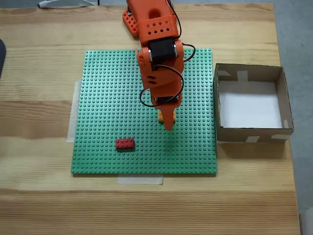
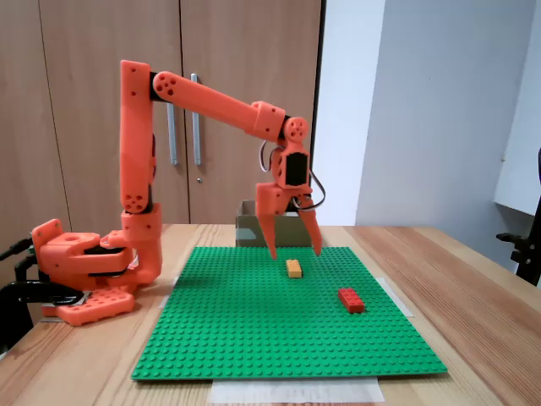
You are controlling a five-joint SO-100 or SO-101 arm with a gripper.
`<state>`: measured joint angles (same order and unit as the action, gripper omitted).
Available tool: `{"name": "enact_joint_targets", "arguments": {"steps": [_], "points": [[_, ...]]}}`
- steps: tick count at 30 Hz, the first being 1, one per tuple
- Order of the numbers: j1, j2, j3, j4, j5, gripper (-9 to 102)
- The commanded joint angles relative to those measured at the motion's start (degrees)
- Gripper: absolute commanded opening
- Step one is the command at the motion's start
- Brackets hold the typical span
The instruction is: Pick the yellow lego block and put it in the box.
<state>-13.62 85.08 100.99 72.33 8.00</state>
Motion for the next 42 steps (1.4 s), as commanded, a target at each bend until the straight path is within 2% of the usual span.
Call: {"name": "enact_joint_targets", "arguments": {"steps": [1, 12, 42], "points": [[0.4, 0.3, 0.8, -2.1, -0.1, 35], [0.6, -2.0, 1.7, -6.6, -1.7, 31], [1.1, -2.4, 2.9, -10.9, 0.4, 14]]}}
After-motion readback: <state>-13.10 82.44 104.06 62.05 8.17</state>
